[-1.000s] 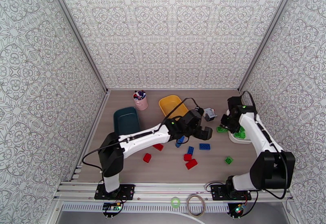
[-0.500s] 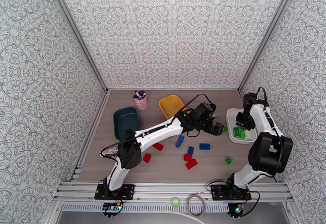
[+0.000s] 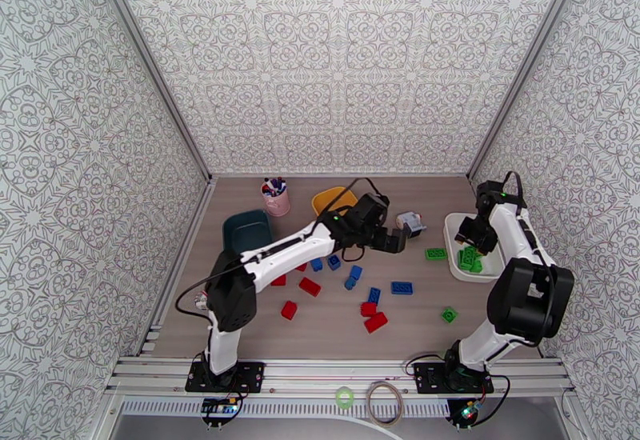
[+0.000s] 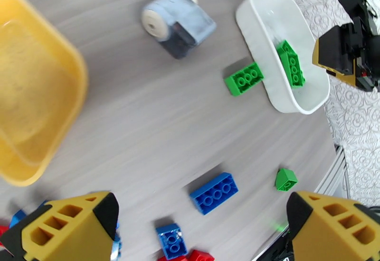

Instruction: Sort the legos into containers by color

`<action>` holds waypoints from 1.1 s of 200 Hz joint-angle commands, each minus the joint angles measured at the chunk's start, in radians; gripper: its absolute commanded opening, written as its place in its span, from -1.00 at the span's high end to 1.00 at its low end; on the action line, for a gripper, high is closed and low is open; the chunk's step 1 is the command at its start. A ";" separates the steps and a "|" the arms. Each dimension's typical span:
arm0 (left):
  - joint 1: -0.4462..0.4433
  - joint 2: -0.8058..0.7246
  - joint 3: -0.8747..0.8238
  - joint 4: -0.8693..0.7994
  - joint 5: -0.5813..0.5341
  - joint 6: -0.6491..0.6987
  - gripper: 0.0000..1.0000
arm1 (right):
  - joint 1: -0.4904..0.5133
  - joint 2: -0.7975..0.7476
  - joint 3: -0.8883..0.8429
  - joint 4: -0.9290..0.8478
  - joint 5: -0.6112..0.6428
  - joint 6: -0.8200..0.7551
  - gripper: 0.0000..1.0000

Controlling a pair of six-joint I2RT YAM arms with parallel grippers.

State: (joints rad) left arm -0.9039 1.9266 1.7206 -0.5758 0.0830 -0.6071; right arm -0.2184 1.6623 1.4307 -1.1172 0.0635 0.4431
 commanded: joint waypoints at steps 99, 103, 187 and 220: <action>0.042 -0.209 -0.279 0.123 -0.091 -0.115 -0.99 | 0.267 0.154 0.050 0.030 0.006 0.026 -0.25; 0.043 -0.213 -0.284 0.123 -0.091 -0.115 -0.99 | 0.267 0.161 0.048 0.031 0.008 0.022 -0.25; 0.045 -0.220 -0.309 0.128 -0.074 -0.118 -0.99 | 0.270 0.247 0.005 0.061 0.004 0.020 -0.30; 0.056 -0.231 -0.324 0.131 -0.067 -0.120 -0.99 | 0.270 0.270 -0.007 0.074 -0.002 0.029 -0.33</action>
State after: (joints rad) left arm -0.8642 1.7279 1.4170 -0.4637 0.0097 -0.7151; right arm 0.0467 1.9015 1.4403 -1.0607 0.0483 0.4641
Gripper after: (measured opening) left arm 0.994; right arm 0.662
